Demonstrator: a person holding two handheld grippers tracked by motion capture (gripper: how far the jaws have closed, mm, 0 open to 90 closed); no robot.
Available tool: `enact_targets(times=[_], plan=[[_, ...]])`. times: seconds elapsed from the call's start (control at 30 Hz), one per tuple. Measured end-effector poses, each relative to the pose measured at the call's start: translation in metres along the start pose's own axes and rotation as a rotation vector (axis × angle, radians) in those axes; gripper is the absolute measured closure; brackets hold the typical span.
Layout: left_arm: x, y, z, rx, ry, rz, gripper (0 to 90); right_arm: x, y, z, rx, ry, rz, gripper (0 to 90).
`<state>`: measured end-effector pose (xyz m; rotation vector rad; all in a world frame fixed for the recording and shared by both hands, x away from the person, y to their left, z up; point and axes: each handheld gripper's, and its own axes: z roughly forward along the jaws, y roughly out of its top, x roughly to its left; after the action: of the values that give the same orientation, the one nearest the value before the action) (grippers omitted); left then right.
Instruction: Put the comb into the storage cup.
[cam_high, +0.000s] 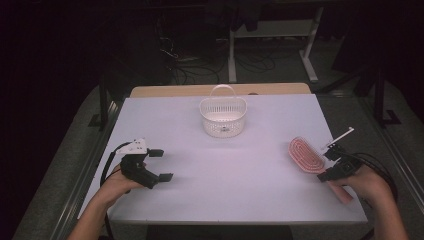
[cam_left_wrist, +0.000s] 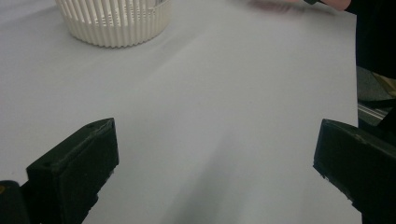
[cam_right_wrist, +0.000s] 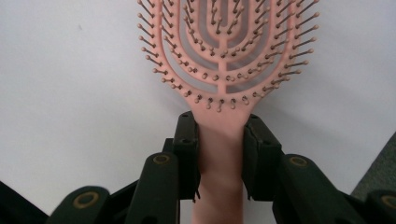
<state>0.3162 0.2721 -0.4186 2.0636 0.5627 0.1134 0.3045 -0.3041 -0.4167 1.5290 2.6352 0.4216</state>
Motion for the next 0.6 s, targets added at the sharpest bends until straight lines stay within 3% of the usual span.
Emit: enact_targets(times=[0.3, 0.6], plan=[[0.000, 0.000, 0.000, -0.001, 0.001, -0.001, 0.1, 0.007, 0.016, -0.007, -0.115, 0.042, -0.009, 68.7], [0.001, -0.001, 0.000, -0.002, 0.000, -0.005, 0.1, 0.016, 0.034, -0.005, -0.195, 0.088, -0.031, 68.8]])
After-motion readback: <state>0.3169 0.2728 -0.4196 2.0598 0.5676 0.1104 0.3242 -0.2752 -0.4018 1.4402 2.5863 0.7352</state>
